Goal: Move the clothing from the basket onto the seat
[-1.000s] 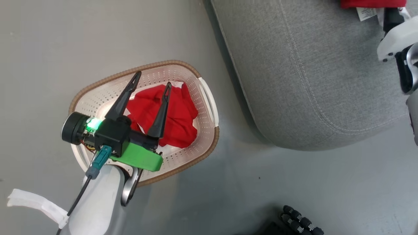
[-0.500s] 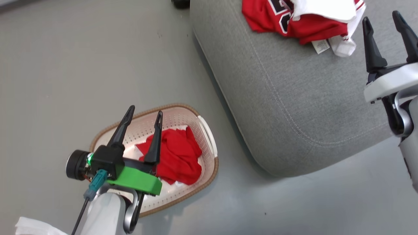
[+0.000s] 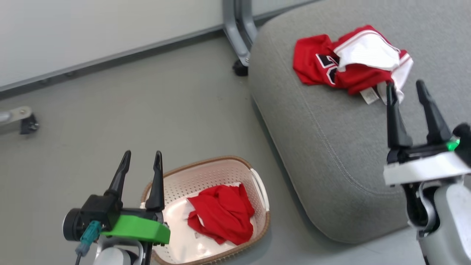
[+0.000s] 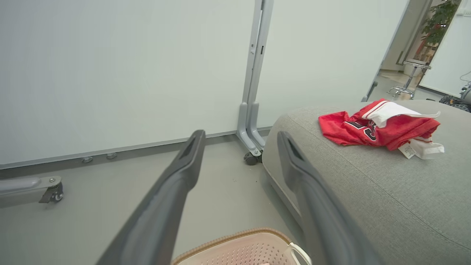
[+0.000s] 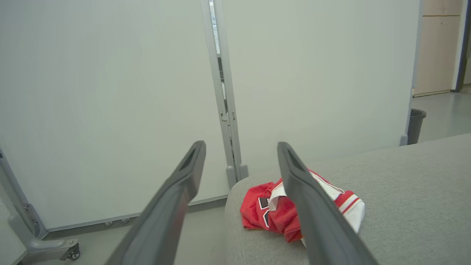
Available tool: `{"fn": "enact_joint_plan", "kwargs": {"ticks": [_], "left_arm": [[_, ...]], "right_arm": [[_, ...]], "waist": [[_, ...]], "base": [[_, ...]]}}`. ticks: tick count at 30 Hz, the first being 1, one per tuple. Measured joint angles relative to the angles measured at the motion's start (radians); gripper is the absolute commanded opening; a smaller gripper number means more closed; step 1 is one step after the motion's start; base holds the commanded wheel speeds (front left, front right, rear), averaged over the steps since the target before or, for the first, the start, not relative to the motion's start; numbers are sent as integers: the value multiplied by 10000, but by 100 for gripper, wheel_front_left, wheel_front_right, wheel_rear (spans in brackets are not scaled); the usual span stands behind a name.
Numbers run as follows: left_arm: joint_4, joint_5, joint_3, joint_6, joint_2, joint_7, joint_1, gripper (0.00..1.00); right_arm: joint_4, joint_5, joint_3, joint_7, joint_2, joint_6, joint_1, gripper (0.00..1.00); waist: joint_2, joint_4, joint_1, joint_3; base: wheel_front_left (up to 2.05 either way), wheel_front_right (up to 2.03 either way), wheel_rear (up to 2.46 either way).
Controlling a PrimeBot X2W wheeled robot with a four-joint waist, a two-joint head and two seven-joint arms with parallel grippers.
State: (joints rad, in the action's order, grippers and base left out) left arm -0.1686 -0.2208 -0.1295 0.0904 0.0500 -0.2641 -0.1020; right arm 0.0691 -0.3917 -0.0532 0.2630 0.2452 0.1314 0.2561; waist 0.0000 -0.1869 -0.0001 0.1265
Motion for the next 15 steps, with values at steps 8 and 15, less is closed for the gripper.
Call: {"fn": "enact_joint_plan", "kwargs": {"ticks": [8, 15], "left_arm": [[4, -148, 56, -117, 0, 0, 699, 100], [-58, -353, 242, -190, -2, -2, 1189, 100]], "right_arm": [[-531, 355, 203, 0, -915, -4, -1799, 100], [-430, 439, 180, 0, -1402, -4, -2799, 100]], "waist": [[0, 1201, 0, -789], [0, 1996, 0, -1433]], "base": [[0, 0, 0], [0, 0, 0]]}}
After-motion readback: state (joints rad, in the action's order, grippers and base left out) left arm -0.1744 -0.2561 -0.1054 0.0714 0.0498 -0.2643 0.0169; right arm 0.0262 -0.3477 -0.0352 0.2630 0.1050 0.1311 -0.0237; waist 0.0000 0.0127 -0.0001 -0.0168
